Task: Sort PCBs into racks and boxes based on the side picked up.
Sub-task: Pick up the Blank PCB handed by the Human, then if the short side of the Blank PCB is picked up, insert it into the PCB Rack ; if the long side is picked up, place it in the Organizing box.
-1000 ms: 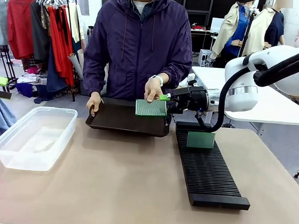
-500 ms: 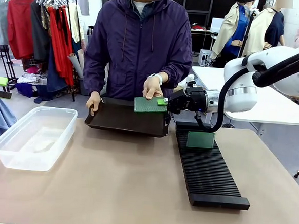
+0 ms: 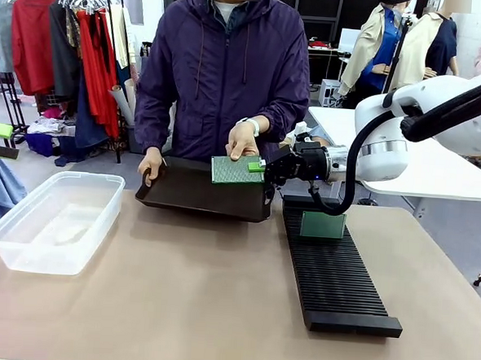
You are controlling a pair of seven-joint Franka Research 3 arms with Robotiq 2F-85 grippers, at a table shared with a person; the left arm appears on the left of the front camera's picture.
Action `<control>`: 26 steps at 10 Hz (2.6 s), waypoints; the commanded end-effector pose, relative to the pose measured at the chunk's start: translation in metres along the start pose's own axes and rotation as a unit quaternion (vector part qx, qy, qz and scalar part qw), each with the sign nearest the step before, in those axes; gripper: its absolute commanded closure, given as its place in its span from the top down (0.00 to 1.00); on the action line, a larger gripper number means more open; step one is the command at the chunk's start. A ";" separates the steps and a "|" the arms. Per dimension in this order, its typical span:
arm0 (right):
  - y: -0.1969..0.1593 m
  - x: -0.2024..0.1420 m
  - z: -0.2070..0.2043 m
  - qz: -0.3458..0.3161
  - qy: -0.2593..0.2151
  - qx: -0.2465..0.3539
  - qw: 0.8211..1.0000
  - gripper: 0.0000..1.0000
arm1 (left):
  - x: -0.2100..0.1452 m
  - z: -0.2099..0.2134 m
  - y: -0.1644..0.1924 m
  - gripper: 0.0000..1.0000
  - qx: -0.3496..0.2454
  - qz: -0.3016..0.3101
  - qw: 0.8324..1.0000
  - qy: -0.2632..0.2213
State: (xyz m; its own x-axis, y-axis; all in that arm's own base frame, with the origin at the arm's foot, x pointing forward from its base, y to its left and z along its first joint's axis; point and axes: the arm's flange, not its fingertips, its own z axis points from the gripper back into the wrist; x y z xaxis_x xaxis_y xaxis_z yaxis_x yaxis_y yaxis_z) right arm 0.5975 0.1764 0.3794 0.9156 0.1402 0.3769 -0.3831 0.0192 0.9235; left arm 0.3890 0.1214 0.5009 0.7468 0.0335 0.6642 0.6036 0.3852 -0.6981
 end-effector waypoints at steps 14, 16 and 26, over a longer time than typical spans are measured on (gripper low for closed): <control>0.001 0.000 0.003 0.004 -0.003 -0.001 1.000 0.00 | 0.000 0.000 -0.002 1.00 -0.002 0.003 1.000 -0.001; 0.001 0.000 0.003 0.004 -0.003 -0.001 1.000 0.00 | 0.000 0.000 -0.002 1.00 -0.002 0.003 1.000 -0.001; 0.001 0.000 0.003 0.004 -0.003 -0.001 1.000 0.00 | 0.000 0.000 -0.002 1.00 -0.002 0.003 1.000 -0.001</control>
State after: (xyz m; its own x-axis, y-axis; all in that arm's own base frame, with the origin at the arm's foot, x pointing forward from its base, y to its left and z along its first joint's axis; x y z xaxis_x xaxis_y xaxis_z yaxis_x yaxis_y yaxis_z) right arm 0.5982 0.1727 0.3786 0.9166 0.1350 0.3763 -0.3825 0.0224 0.9237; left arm 0.3890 0.1215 0.5009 0.7468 0.0335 0.6642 0.6036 0.3852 -0.6981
